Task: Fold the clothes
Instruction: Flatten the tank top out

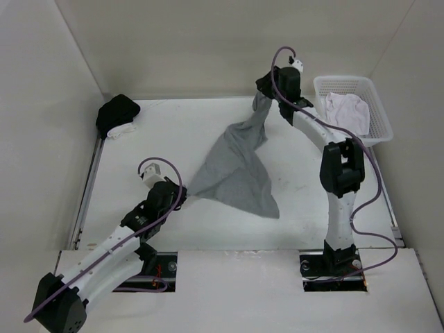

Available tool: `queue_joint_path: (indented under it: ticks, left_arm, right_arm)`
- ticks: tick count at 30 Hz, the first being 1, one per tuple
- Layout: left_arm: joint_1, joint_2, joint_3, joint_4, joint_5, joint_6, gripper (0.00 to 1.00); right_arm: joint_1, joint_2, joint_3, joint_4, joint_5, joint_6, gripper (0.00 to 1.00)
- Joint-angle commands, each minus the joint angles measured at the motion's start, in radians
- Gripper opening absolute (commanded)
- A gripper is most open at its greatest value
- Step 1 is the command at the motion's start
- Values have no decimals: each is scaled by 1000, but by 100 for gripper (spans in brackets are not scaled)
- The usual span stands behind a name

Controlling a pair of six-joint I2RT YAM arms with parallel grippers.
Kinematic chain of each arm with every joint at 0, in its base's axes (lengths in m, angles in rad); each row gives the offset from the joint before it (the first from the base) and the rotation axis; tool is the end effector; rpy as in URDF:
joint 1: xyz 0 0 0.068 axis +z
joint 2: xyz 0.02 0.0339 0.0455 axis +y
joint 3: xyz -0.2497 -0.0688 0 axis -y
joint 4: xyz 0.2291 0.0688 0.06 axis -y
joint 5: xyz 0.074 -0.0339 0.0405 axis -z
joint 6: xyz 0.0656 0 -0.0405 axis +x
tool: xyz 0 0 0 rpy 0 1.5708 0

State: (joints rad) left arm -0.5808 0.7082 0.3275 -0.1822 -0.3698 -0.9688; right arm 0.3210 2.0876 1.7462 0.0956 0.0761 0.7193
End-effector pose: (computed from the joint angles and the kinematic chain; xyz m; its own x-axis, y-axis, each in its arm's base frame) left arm 0.1632 -0.0787 0.1744 -0.4637 -0.6149 -0.6379 -0.2227 0.7777 -0.5878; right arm 0.4899 0.1576 0.2765 -0.3349 0.5810 -0.7418 -0.0319 0.7799 0.6251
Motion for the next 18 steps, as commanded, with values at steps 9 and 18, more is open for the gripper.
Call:
queue_joint_path:
  ticks: [9, 18]
  left_arm:
    - [71, -101, -35, -92, -101, -51, 26]
    - [158, 11, -27, 7, -115, 45, 41]
  right_arm:
    - [80, -242, -464, 96, -30, -71, 52]
    - [221, -697, -1095, 181, 112, 19, 7]
